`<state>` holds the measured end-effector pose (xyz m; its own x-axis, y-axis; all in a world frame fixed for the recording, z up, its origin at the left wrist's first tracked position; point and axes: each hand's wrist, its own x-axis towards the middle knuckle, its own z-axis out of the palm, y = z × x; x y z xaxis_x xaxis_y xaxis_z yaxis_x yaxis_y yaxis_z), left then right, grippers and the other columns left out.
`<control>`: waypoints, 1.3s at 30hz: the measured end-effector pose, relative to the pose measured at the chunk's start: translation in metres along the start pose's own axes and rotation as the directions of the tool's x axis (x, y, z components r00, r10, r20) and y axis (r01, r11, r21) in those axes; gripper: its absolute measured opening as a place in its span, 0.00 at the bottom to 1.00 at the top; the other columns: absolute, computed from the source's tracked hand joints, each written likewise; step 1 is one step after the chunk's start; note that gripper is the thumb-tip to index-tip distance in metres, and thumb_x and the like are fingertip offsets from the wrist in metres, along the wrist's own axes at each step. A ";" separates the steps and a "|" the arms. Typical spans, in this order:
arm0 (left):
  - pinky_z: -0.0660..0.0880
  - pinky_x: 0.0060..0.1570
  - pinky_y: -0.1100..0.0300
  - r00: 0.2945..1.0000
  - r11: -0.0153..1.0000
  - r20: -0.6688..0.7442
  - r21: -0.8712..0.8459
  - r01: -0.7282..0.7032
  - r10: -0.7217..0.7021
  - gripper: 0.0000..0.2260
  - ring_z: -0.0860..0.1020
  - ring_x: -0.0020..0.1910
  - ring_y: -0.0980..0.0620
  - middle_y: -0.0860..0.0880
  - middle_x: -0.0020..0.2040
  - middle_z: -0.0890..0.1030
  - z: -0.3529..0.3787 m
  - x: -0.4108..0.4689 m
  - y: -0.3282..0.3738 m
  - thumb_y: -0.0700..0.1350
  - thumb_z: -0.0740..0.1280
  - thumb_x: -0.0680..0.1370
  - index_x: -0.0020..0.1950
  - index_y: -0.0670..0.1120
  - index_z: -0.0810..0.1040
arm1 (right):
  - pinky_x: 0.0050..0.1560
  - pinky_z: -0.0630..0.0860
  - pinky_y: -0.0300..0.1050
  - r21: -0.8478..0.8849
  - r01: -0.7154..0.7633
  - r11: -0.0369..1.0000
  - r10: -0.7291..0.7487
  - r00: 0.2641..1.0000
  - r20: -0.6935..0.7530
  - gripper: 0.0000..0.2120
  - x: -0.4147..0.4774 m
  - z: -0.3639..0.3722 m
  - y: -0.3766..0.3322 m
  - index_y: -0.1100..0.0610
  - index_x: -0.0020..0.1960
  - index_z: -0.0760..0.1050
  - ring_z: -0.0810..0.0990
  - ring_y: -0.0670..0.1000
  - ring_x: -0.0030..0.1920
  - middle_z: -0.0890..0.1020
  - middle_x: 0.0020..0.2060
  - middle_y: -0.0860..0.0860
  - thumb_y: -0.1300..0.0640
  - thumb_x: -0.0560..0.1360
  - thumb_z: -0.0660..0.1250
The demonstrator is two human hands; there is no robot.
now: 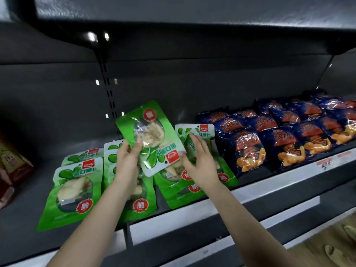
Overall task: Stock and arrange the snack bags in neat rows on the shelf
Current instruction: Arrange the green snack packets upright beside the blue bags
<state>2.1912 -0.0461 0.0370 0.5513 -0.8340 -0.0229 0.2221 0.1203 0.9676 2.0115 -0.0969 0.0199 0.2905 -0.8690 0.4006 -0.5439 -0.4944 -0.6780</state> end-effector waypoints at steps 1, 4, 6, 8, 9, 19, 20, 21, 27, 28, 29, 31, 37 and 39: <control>0.68 0.66 0.49 0.995 0.997 0.077 0.058 0.052 -0.056 0.29 0.72 0.65 0.49 0.47 0.68 0.73 -0.002 0.003 -0.003 0.53 0.70 0.73 0.70 0.45 0.67 | 0.63 0.69 0.42 0.137 -0.066 0.988 0.057 0.996 0.067 0.30 0.000 -0.002 -0.005 0.50 0.74 0.62 0.68 0.46 0.69 0.73 0.66 0.45 0.40 0.76 0.60; 0.72 0.61 0.45 0.962 0.953 0.267 0.301 -0.022 -0.062 0.12 0.78 0.57 0.44 0.44 0.53 0.81 0.005 -0.002 -0.010 0.47 0.67 0.74 0.54 0.43 0.75 | 0.57 0.79 0.49 0.468 -0.281 0.838 0.190 0.954 0.232 0.29 0.009 -0.003 -0.006 0.49 0.72 0.65 0.80 0.48 0.57 0.82 0.56 0.48 0.49 0.74 0.70; 0.73 0.61 0.45 0.950 0.940 0.307 0.338 -0.055 -0.054 0.11 0.78 0.55 0.43 0.43 0.50 0.82 0.009 -0.005 -0.010 0.49 0.67 0.73 0.50 0.43 0.75 | 0.60 0.77 0.57 0.524 -0.391 0.757 0.255 0.915 0.314 0.39 0.011 -0.004 -0.004 0.49 0.74 0.61 0.79 0.51 0.60 0.80 0.59 0.52 0.55 0.68 0.76; 0.73 0.60 0.43 0.939 0.934 0.342 0.344 -0.090 -0.036 0.18 0.77 0.55 0.40 0.40 0.51 0.80 0.007 -0.005 -0.012 0.55 0.68 0.69 0.51 0.44 0.75 | 0.63 0.73 0.60 0.510 -0.429 0.746 0.284 0.897 0.339 0.41 0.009 -0.005 -0.001 0.47 0.74 0.60 0.75 0.53 0.65 0.77 0.63 0.54 0.59 0.67 0.76; 0.73 0.59 0.42 0.937 0.926 0.349 0.358 -0.116 -0.017 0.21 0.76 0.56 0.39 0.38 0.53 0.79 0.006 -0.004 -0.014 0.58 0.69 0.68 0.53 0.46 0.75 | 0.63 0.73 0.60 0.507 -0.427 0.748 0.287 0.898 0.332 0.39 0.009 -0.006 0.002 0.46 0.73 0.62 0.73 0.53 0.66 0.77 0.63 0.54 0.61 0.67 0.76; 0.79 0.38 0.62 0.951 0.994 0.308 -0.103 0.019 0.013 0.28 0.83 0.40 0.53 0.47 0.42 0.85 -0.002 0.001 0.001 0.64 0.49 0.78 0.58 0.44 0.76 | 0.49 0.71 0.28 -0.114 0.124 0.986 -0.059 0.889 0.455 0.26 0.030 -0.059 -0.047 0.48 0.65 0.74 0.76 0.32 0.46 0.76 0.64 0.46 0.72 0.75 0.59; 0.80 0.38 0.61 0.930 0.998 0.367 -0.055 0.026 -0.004 0.30 0.83 0.41 0.51 0.46 0.44 0.85 0.000 0.000 -0.001 0.67 0.54 0.74 0.57 0.44 0.77 | 0.55 0.69 0.34 -0.243 0.202 0.949 -0.071 0.885 0.460 0.25 0.033 -0.056 -0.053 0.47 0.64 0.76 0.75 0.35 0.45 0.78 0.62 0.46 0.71 0.75 0.60; 0.80 0.42 0.58 0.902 1.000 0.431 0.001 0.023 -0.021 0.32 0.83 0.45 0.49 0.46 0.48 0.85 0.002 -0.003 -0.001 0.70 0.62 0.68 0.56 0.45 0.79 | 0.65 0.64 0.43 -0.332 0.261 0.906 -0.090 0.887 0.452 0.24 0.035 -0.052 -0.058 0.45 0.62 0.77 0.76 0.40 0.51 0.80 0.59 0.46 0.69 0.75 0.61; 0.65 0.65 0.57 0.856 0.953 0.507 0.296 -0.066 -0.098 0.18 0.75 0.61 0.52 0.52 0.63 0.76 0.003 -0.007 -0.009 0.41 0.72 0.71 0.56 0.58 0.75 | 0.75 0.42 0.52 -0.262 0.407 0.875 -0.353 0.907 0.229 0.11 0.024 -0.003 -0.042 0.51 0.56 0.81 0.74 0.51 0.60 0.83 0.51 0.49 0.59 0.76 0.66; 0.65 0.64 0.58 0.855 0.944 0.512 0.315 -0.100 -0.080 0.20 0.74 0.61 0.54 0.53 0.65 0.74 0.003 -0.006 -0.012 0.36 0.69 0.73 0.56 0.59 0.74 | 0.75 0.44 0.54 -0.240 0.403 0.883 -0.376 0.914 0.150 0.09 0.023 0.002 -0.038 0.53 0.54 0.82 0.75 0.53 0.59 0.83 0.51 0.50 0.59 0.75 0.68; 0.66 0.64 0.58 0.855 0.938 0.516 0.320 -0.136 -0.053 0.22 0.74 0.61 0.55 0.54 0.66 0.72 0.003 -0.005 -0.015 0.33 0.67 0.74 0.56 0.61 0.74 | 0.74 0.48 0.57 -0.232 0.392 0.890 -0.388 0.919 0.066 0.09 0.023 0.008 -0.033 0.54 0.53 0.82 0.75 0.54 0.59 0.82 0.52 0.51 0.59 0.74 0.69; 0.70 0.62 0.55 0.869 0.919 0.495 0.341 -0.201 0.007 0.26 0.74 0.60 0.55 0.56 0.68 0.71 0.004 -0.003 -0.018 0.31 0.65 0.75 0.57 0.64 0.74 | 0.71 0.60 0.60 -0.216 0.330 0.919 -0.359 0.926 -0.112 0.10 0.024 0.014 -0.026 0.55 0.54 0.81 0.76 0.56 0.59 0.80 0.56 0.53 0.60 0.73 0.70; 0.75 0.60 0.47 0.927 0.893 0.109 0.248 -0.375 0.359 0.25 0.74 0.63 0.52 0.57 0.64 0.75 -0.004 0.011 -0.015 0.34 0.62 0.78 0.65 0.62 0.72 | 0.60 0.74 0.55 0.118 0.085 0.989 -0.068 0.989 -0.135 0.25 0.023 0.003 -0.027 0.54 0.69 0.70 0.75 0.52 0.49 0.74 0.60 0.54 0.45 0.75 0.62; 0.77 0.55 0.59 0.837 0.770 0.200 0.328 -0.547 0.510 0.23 0.78 0.54 0.56 0.60 0.59 0.77 -0.001 0.003 -0.013 0.35 0.61 0.77 0.66 0.58 0.71 | 0.67 0.68 0.53 0.177 -0.075 0.981 0.047 0.987 0.155 0.39 0.019 0.012 -0.036 0.48 0.76 0.56 0.74 0.52 0.60 0.68 0.68 0.53 0.32 0.70 0.60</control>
<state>2.1910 -0.0494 0.0236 0.4135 -0.7443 0.5244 -0.3944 0.3727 0.8400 2.0464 -0.0958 0.0445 0.3828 -0.8842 0.2678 -0.4159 -0.4238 -0.8046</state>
